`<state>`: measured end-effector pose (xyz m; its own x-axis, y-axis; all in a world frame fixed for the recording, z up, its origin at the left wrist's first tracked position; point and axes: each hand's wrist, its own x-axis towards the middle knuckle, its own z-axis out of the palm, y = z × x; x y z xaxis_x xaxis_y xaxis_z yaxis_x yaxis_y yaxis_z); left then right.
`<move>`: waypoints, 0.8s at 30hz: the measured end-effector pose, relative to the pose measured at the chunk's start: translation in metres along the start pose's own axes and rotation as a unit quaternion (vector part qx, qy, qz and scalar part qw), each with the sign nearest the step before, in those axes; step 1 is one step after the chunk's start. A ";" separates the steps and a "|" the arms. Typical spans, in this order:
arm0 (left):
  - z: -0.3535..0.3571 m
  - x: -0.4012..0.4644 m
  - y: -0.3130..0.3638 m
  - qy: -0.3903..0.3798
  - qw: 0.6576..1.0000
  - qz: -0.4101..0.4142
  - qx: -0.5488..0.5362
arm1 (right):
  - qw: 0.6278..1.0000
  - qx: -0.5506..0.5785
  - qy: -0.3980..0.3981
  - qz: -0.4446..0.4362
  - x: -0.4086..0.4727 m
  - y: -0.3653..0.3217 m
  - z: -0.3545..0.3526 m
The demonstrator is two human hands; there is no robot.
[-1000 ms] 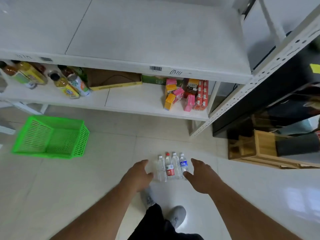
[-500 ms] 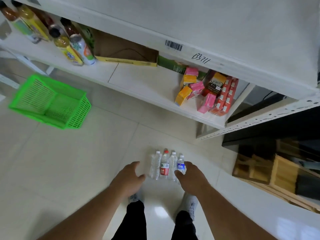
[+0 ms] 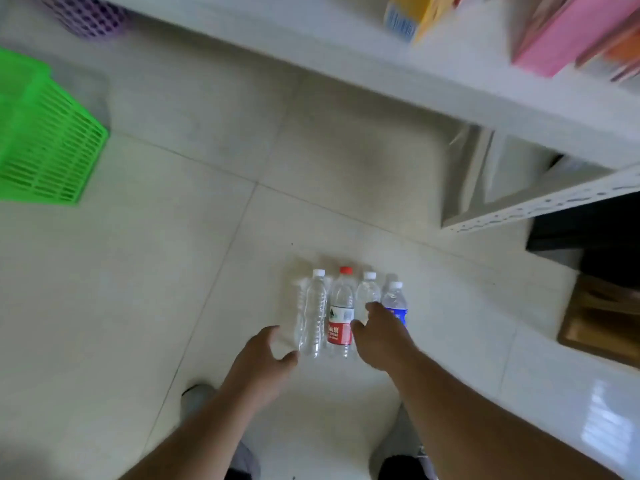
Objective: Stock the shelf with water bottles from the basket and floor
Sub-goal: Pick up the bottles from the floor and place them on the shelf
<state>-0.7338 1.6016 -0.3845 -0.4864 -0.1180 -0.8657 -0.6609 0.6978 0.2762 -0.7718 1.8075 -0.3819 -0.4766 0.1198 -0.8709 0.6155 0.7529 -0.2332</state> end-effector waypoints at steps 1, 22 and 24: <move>0.012 0.023 -0.010 0.000 1.000 -0.003 0.004 | 1.000 0.004 0.001 0.000 0.022 0.002 0.014; 0.091 0.194 -0.071 0.001 1.000 0.009 -0.017 | 0.978 0.062 0.199 -0.014 0.169 0.004 0.119; 0.092 0.196 -0.070 -0.006 0.999 0.008 -0.037 | 0.977 0.059 0.205 -0.009 0.172 0.002 0.121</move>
<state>-0.7302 1.5950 -0.6124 -0.4898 -0.0987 -0.8662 -0.6943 0.6451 0.3191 -0.7768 1.7511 -0.5849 -0.6848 0.3740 -0.6254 0.6610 0.6802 -0.3170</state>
